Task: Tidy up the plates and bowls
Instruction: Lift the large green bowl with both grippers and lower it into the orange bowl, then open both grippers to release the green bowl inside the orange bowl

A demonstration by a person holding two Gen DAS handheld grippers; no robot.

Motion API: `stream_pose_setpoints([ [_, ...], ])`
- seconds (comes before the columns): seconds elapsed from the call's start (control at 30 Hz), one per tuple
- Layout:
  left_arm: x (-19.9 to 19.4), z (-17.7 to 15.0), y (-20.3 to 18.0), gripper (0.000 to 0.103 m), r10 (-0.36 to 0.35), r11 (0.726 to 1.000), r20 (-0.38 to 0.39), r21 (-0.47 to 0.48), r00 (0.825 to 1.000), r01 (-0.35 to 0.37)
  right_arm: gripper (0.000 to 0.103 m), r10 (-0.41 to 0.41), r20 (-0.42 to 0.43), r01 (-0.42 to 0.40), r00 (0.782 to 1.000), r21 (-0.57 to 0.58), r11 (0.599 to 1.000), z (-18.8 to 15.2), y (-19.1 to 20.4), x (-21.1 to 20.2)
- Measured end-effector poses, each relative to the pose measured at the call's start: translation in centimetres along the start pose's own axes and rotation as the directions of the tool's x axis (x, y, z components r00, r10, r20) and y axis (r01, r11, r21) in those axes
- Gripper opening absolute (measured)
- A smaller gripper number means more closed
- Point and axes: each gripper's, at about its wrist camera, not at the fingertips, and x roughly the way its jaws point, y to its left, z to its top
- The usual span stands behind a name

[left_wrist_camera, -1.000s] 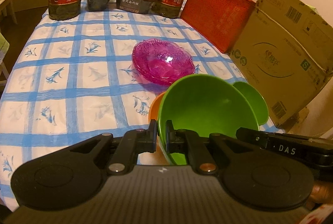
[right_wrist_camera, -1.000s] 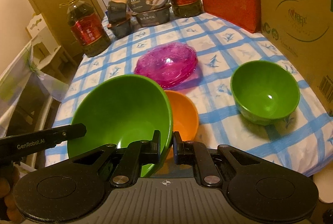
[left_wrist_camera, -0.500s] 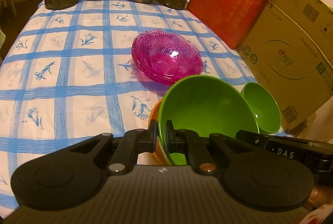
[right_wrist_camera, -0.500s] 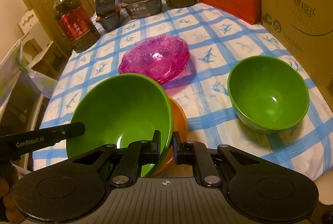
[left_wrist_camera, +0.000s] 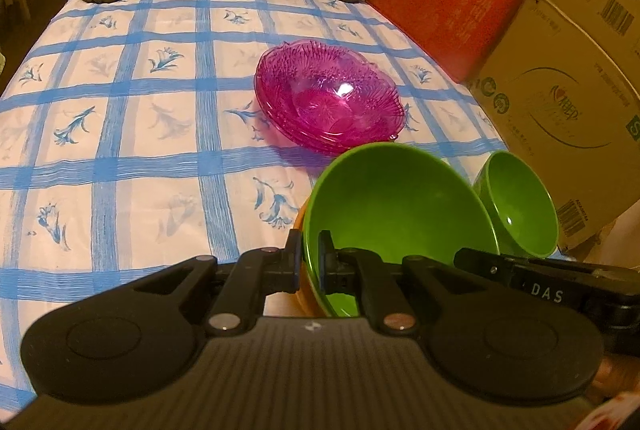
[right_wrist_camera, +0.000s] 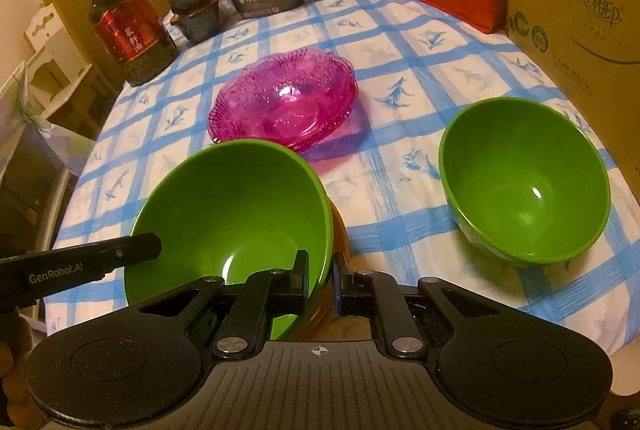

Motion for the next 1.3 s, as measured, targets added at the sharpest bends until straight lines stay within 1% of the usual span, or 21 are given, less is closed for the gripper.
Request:
stream_pose_setpoints([
  [0.5, 0.6, -0.4, 0.0, 0.006, 0.013, 1.0, -0.002, 0.015, 1.0, -0.013, 0.011, -0.003, -0.002, 0.003, 1.0, 0.001, 1.0, -0.2, 0.0, 0.5],
  [0.63, 0.8, -0.4, 0.0, 0.007, 0.011, 1.0, -0.011, 0.017, 1.0, -0.011, 0.011, -0.014, 0.001, 0.014, 1.0, -0.024, 1.0, 0.0, 0.2, 0.6],
  [0.7, 0.9, -0.4, 0.3, 0.014, 0.004, 1.0, -0.012, 0.005, 1.0, -0.004, 0.012, -0.023, 0.011, 0.023, 1.0, -0.038, 0.999, 0.1, 0.3, 0.5],
  [0.73, 0.9, -0.4, 0.4, 0.026, 0.003, 1.0, -0.007, -0.003, 1.0, -0.003, 0.013, -0.032, 0.018, 0.033, 0.999, -0.043, 0.999, 0.1, 0.3, 0.5],
  [0.77, 0.7, -0.4, 0.5, 0.031, 0.009, 1.0, 0.002, -0.011, 1.0, -0.009, 0.015, -0.03, 0.029, 0.031, 0.999, -0.043, 0.999, 0.0, 0.2, 0.3],
  [0.8, 0.5, -0.4, 0.6, 0.031, 0.015, 1.0, 0.014, -0.015, 1.0, -0.014, 0.017, -0.02, 0.039, 0.021, 0.999, -0.035, 0.999, -0.1, 0.0, 0.2],
  [0.87, 0.3, -0.3, 0.8, 0.031, 0.015, 1.0, 0.024, -0.016, 1.0, -0.014, 0.024, 0.001, 0.051, -0.001, 0.999, -0.009, 1.0, 0.0, -0.6, -0.1],
  [0.93, 0.1, -0.2, 1.0, 0.032, 0.006, 1.0, 0.029, -0.026, 1.0, -0.005, 0.027, -0.007, 0.058, 0.006, 0.998, 0.006, 1.0, 0.0, -1.0, -0.3],
  [1.03, -0.1, -0.2, 1.2, 0.034, -0.002, 0.999, 0.038, -0.036, 0.999, 0.004, 0.027, -0.004, 0.07, 0.001, 0.998, 0.04, 0.999, -0.2, -1.7, -0.7],
  [1.13, -0.3, -0.4, 1.4, 0.035, -0.007, 0.999, 0.04, -0.051, 0.999, 0.009, 0.027, 0.011, 0.101, -0.017, 0.995, 0.057, 0.998, -0.5, -2.1, -1.7],
  [1.2, -0.3, -0.5, 1.6, 0.035, -0.01, 0.998, 0.039, -0.059, 0.999, 0.012, 0.027, 0.02, 0.109, -0.026, 0.994, 0.056, 0.998, -0.6, -2.2, -2.1],
  [1.23, -0.3, -0.5, 1.6, 0.036, -0.009, 0.998, 0.039, -0.063, 0.999, 0.012, 0.025, 0.025, 0.111, -0.031, 0.994, 0.052, 0.998, -0.7, -2.1, -2.2],
  [1.27, -0.3, -0.6, 1.6, 0.036, -0.009, 0.998, 0.039, -0.067, 0.999, 0.012, 0.015, 0.03, 0.107, -0.035, 0.994, 0.047, 0.998, -0.7, -2.0, -2.1],
  [1.3, -0.3, -0.7, 1.7, 0.036, -0.01, 0.997, 0.039, -0.07, 0.999, 0.013, 0.009, 0.036, 0.103, -0.04, 0.994, 0.043, 0.998, -0.7, -1.9, -1.9],
])
